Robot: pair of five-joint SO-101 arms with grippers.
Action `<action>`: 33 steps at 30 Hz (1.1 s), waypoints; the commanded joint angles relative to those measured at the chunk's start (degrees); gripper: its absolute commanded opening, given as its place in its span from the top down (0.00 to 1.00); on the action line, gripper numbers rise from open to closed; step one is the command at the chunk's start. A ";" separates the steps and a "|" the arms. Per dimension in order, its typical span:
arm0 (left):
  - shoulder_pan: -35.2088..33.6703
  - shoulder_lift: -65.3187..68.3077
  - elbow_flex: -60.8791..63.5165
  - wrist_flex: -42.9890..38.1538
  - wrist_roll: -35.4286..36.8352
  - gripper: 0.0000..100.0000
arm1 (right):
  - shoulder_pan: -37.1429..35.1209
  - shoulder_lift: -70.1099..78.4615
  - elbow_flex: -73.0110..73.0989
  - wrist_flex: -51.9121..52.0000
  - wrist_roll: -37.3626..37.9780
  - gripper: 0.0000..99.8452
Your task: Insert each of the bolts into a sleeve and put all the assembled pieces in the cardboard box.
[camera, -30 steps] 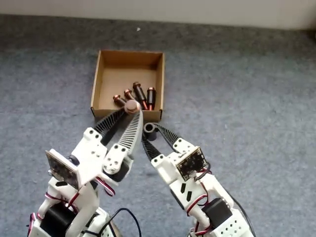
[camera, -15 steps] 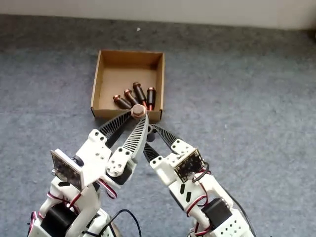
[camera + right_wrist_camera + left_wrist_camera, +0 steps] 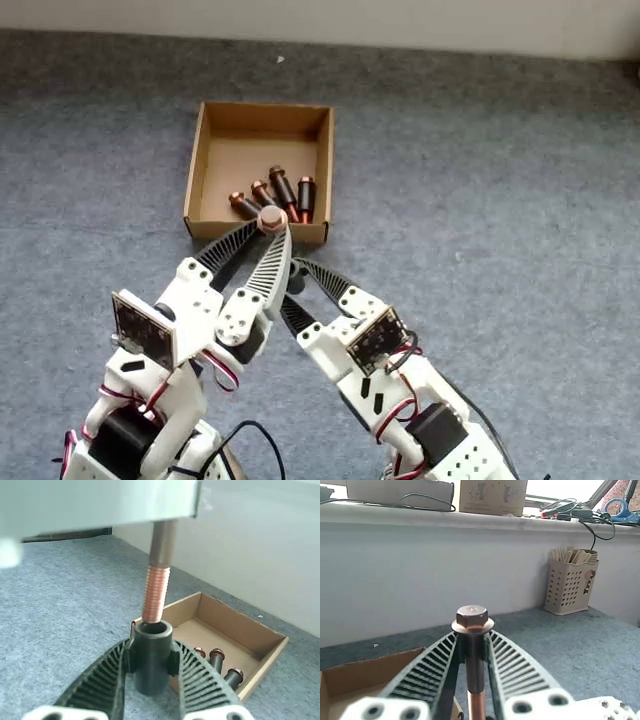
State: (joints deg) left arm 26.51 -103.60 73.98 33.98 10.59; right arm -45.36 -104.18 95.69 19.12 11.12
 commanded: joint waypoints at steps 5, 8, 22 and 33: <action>-0.66 -0.66 1.54 -0.09 0.70 0.99 | -0.66 -1.01 1.63 -0.40 0.35 1.00; 0.04 -0.75 1.36 -0.09 0.79 0.99 | -0.66 -1.01 1.71 -0.40 0.26 1.00; 5.85 -0.75 2.33 0.79 0.44 0.99 | 2.68 -1.01 1.71 -0.48 0.18 1.00; 5.41 -0.75 9.01 1.05 -9.41 0.99 | 10.42 -1.01 1.63 -0.48 -11.43 1.00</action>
State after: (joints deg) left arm 31.69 -103.69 81.98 35.12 5.93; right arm -39.21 -104.18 95.69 19.12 4.18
